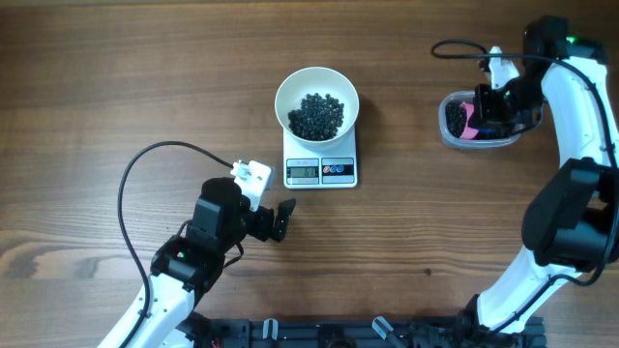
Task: Scoop item into bowl and weigh 150g on scale
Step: 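Scoop black beans from the tub again with the right gripper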
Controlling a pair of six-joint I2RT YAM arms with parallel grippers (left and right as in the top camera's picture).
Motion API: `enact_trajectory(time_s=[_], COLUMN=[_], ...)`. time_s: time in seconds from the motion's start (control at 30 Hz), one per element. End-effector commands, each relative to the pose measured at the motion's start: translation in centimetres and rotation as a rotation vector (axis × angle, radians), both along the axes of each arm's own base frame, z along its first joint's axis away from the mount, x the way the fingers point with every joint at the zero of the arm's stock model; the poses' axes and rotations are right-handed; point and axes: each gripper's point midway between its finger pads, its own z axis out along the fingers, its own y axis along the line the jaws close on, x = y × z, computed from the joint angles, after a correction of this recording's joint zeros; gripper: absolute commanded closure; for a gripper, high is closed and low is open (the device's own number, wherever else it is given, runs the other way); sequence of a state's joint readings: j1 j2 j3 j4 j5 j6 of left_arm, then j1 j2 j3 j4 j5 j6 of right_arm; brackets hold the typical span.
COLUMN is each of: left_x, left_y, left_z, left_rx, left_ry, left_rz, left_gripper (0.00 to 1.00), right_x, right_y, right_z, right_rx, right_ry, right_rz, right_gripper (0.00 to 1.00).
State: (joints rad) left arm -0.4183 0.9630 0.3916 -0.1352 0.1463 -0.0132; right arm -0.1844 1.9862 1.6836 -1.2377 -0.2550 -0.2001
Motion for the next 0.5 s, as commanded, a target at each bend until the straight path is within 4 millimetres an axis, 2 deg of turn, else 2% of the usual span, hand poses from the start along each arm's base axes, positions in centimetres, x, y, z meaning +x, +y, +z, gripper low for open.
enact_trajectory(time_s=[0.0,0.2,0.37,0.47], left_x=[0.0,0.0,0.0,0.0], left_y=[0.2,0.2,0.2,0.2], left_z=[0.0,0.0,0.0,0.0], left_rx=[-0.004,-0.005,-0.004,-0.004], left_ry=[-0.001,0.000,-0.001,-0.001], left_rz=[0.015,0.016,0.015,0.015], left_gripper=[0.00,0.00,0.00,0.00], right_x=[-1.1,-0.7,0.0,0.1], right_y=[1.6,1.0,0.0,-1.0], right_z=[-2.3,-2.3,-0.4,0.3], right_rx=[0.053,0.078,0.325,0.390], right_ry=[0.062,0.048,-0.036,-0.075], right_rz=[-0.005,-0.047,-0.121,-0.145], right_gripper=[0.96,0.96,0.96,0.96])
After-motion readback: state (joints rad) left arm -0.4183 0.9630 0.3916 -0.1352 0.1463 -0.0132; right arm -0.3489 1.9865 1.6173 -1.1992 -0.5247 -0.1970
